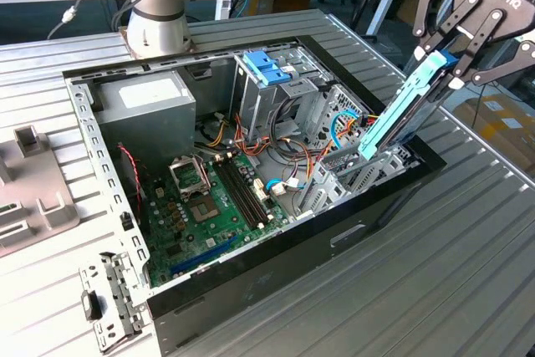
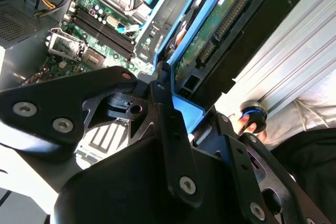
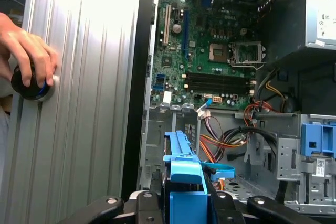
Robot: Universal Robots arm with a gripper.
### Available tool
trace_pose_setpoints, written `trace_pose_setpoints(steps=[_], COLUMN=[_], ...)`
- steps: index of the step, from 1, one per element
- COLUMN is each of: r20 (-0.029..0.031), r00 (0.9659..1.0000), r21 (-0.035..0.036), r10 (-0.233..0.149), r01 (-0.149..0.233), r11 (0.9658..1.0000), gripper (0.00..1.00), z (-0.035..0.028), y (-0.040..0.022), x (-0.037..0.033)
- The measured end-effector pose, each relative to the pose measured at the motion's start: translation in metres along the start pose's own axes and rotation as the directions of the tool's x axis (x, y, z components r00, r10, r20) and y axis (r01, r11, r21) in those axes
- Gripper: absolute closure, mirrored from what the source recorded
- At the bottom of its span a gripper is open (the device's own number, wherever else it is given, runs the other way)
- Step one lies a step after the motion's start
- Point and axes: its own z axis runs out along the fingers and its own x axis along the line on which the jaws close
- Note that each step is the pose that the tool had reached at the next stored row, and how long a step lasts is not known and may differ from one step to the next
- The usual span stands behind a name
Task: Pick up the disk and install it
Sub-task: 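Pick up the disk, then insert the disk into the insertion slot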
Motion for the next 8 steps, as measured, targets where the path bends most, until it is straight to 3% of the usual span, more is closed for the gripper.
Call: trace_pose_setpoints(steps=[1, 5, 8], r20=[0.0001, 0.0003, 0.0008], r00=[1.0, 1.0, 1.0], r21=[-0.0044, -0.0051, -0.0047], r10=[0.0, 0.0, 0.005], r01=[0.0, 0.0, -0.005], r11=[1.0, 1.0, 1.0], gripper=[0.63, 0.63, 0.63], z=[-0.0003, -0.0003, 0.0005], y=[-0.0028, -0.003, 0.0033], x=[0.0001, 0.0002, -0.0002])
